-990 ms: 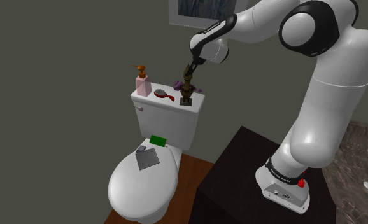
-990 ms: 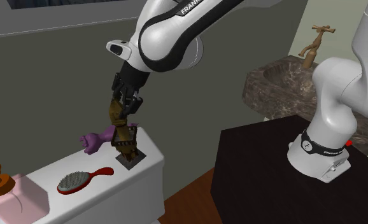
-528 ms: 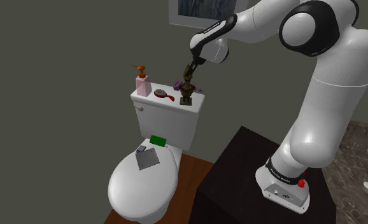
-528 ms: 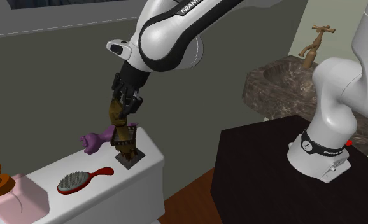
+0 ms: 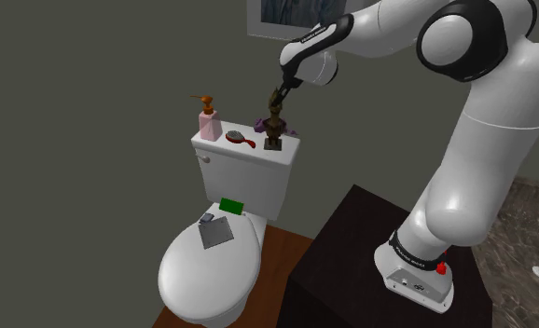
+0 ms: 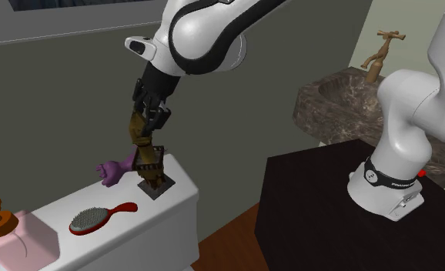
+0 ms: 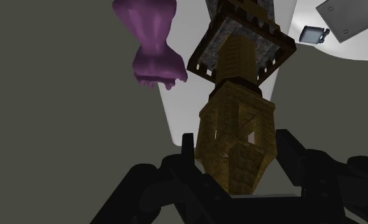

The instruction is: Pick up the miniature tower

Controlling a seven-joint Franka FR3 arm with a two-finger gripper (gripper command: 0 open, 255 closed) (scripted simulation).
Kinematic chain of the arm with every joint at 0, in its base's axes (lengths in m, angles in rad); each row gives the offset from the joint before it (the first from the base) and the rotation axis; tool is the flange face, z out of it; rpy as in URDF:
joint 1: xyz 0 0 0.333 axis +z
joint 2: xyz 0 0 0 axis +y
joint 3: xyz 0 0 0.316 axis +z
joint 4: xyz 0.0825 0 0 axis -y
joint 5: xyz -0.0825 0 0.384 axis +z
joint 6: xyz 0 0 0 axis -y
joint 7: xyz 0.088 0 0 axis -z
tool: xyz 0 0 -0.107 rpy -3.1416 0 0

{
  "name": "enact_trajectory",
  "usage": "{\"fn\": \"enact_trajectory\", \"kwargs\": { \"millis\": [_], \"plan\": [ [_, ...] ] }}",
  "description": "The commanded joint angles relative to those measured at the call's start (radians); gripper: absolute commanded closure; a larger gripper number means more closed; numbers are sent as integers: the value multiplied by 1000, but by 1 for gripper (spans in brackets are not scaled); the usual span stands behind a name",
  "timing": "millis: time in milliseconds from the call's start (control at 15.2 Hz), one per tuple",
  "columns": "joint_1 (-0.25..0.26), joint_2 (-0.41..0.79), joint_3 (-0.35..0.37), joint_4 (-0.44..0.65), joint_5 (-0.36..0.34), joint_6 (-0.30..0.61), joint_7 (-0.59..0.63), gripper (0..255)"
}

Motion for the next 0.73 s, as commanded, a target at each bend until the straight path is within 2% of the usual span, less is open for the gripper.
{"fn": "enact_trajectory", "kwargs": {
  "millis": [0,528,660],
  "plan": [
    [5,-15,-8,6,-25,-18,22,255],
    [18,-68,-31,49,-116,-101,103,255],
    [18,-69,-32,49,-118,-103,104,255]
  ]
}}
